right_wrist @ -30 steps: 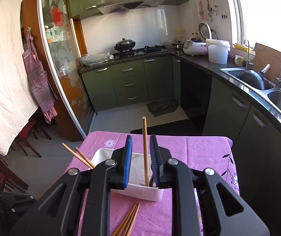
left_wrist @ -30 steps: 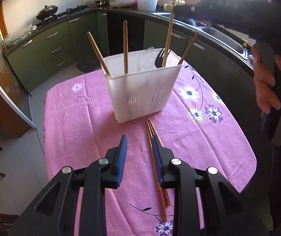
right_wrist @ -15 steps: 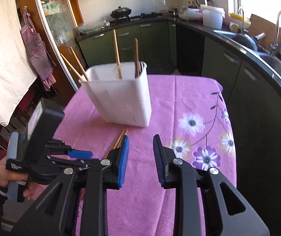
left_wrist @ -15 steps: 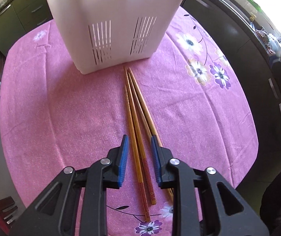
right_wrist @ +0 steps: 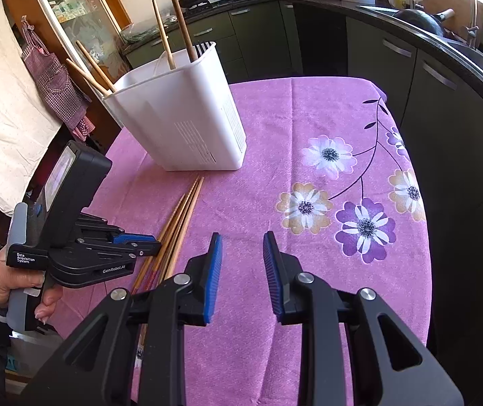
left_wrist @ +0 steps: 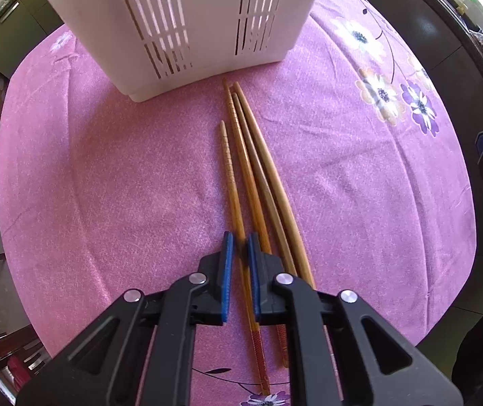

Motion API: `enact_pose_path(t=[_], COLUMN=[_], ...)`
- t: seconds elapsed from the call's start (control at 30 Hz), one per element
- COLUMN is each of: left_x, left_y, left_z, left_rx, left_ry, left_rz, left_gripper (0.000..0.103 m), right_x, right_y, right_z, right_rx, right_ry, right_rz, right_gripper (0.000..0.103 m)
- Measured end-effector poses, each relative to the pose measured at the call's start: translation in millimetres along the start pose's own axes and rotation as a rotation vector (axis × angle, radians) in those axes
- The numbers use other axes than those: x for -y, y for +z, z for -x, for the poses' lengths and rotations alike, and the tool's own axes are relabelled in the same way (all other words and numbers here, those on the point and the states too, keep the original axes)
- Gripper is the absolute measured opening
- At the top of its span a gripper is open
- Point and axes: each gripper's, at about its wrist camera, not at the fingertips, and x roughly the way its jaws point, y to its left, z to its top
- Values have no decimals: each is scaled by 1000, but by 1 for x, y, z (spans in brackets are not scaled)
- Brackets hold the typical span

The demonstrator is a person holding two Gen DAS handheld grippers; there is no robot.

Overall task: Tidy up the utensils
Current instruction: 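Close the left tool on a wooden chopstick beside the basket, then close the right tool on a chopstick while the left tool lifts its chopstick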

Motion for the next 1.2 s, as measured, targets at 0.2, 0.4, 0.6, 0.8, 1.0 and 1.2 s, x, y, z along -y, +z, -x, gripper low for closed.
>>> enact_pose_path(t=[0.2, 0.4, 0.6, 0.8, 1.0, 1.2], left_x=[10, -3, -13, -26, -46, -55], left_y=[6, 3, -15, -44, -69, -89], left_z=[-2, 0, 35, 76, 99, 112], left_rx=[-19, -11, 120, 260, 345, 405], left_ry=[31, -13, 16, 37, 54, 32], left_rz=[-1, 27, 29, 28, 44, 55], left_gripper=[9, 7, 7, 7, 7, 7], right_x=[-4, -5, -15, -40, -59, -70], right_y=[-3, -2, -3, 3, 13, 22], right_z=[-7, -16, -37, -71, -102, -125], right_rx=[-27, -77, -126, -219, -297, -345], right_ry=[-1, 13, 14, 54, 21, -32], right_rz=[9, 4, 8, 37, 53, 64], right_gripper=[26, 27, 27, 27, 25, 17])
